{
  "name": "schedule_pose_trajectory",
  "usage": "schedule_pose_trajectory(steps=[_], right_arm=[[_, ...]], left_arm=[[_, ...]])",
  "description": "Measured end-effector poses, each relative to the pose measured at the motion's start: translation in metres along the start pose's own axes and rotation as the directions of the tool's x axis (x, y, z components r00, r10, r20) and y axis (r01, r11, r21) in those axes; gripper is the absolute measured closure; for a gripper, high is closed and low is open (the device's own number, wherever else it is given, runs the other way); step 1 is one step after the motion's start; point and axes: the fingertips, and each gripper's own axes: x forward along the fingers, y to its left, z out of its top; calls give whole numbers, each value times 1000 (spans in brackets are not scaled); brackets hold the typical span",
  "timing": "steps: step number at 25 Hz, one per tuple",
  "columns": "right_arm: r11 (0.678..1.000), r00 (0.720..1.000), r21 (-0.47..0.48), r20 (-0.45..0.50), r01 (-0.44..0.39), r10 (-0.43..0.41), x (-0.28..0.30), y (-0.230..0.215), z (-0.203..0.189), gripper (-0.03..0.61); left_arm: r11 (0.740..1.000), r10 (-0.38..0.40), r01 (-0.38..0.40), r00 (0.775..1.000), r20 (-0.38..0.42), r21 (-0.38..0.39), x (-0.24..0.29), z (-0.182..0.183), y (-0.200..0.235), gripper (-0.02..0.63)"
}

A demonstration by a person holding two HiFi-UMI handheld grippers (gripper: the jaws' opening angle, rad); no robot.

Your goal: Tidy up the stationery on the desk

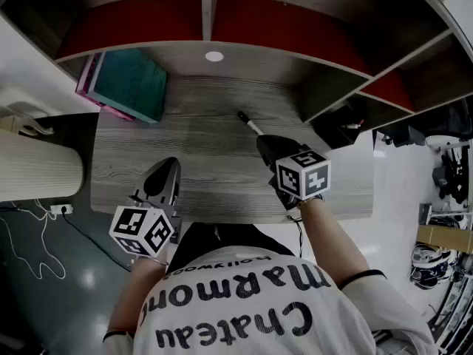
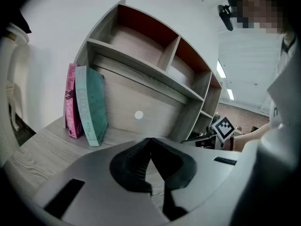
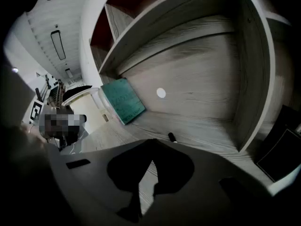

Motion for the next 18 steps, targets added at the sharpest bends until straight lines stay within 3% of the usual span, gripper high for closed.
schedule_pose_trajectory(steps=[5,12,16,18], right_arm=[[998,995,-63,-89,29,-35,16,-28,-8,566],[998,989,-45,-140,39,-45,34,-52,-9,565],[999,987,-38,-158,28,-33,42,-56,-15,464],[999,982,-43,-185,16,-24,45,-55,-20,449]], left_arm=[[997,78,-78,997,0,-29,-6,-7,11,598],[988,144,-143,990,4,-58,-10,-10,22,600],[986,156,-155,988,7,-66,-8,-6,22,598],[985,160,-159,987,10,-67,-8,-5,23,599]])
